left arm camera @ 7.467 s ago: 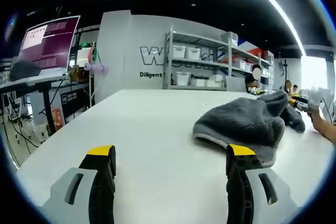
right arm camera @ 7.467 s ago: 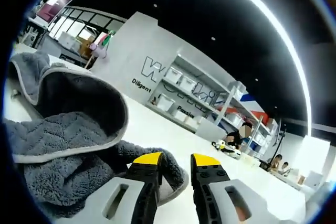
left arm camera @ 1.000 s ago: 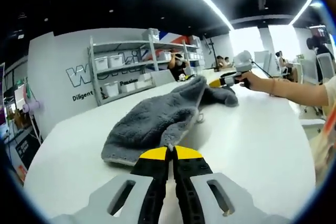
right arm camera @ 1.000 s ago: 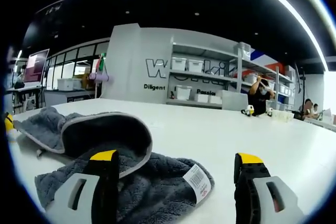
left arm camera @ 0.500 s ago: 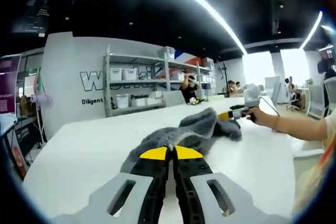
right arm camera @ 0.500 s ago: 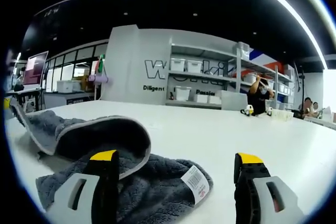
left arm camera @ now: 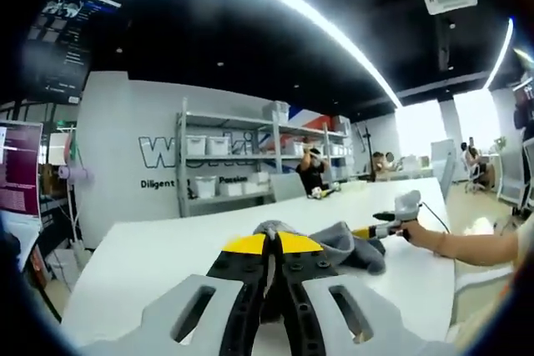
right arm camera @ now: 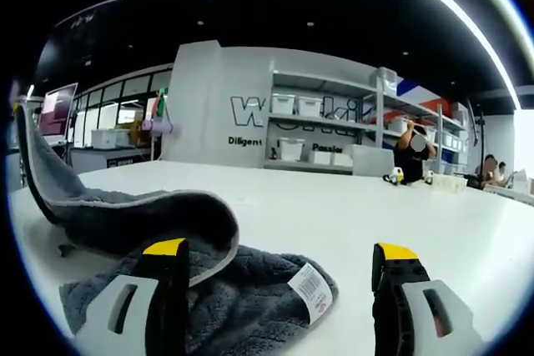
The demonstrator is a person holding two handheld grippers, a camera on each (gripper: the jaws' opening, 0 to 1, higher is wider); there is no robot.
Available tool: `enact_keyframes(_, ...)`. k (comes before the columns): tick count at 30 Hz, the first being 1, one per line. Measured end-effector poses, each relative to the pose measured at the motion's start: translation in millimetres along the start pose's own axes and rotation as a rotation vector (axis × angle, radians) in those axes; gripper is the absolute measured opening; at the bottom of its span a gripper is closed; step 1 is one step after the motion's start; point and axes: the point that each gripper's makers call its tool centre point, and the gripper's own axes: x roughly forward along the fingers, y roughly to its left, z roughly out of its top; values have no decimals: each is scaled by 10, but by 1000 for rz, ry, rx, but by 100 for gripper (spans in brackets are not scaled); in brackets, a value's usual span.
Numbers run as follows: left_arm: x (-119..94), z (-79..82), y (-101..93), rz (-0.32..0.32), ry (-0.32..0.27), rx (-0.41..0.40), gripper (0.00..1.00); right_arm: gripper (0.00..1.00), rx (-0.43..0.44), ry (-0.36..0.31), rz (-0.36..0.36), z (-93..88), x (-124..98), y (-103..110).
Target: Fold the towel on the table until its edges align and the towel forms a compact rectangular stack.
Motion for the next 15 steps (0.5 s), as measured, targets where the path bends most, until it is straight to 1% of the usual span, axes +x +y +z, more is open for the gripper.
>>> enact_keyframes(3,-2,154,11,12,-16,12,2,92,3,-1,1,6,0,-2)
enact_keyframes(4,-4,176,13,15,-18,14,2,92,4,-1,1,7,0,-2)
enact_keyframes(6,-13,275,43,26,-27,14,2,92,6,-1,2,8,5,-3)
enact_keyframes(8,-30,387,64,36,-48,-7,2,92,9,0,4,7,7,-1)
enact_keyframes(9,-38,471,69,37,-71,-46,2,92,9,0,4,7,7,-1)
enact_keyframes(11,-59,574,84,41,-90,-76,2,92,9,-1,3,10,7,-1)
enact_keyframes(13,-65,630,116,63,-87,-64,2,92,10,0,5,11,7,2)
enact_keyframes(15,-76,621,205,108,-66,-26,2,92,9,-1,6,16,5,5)
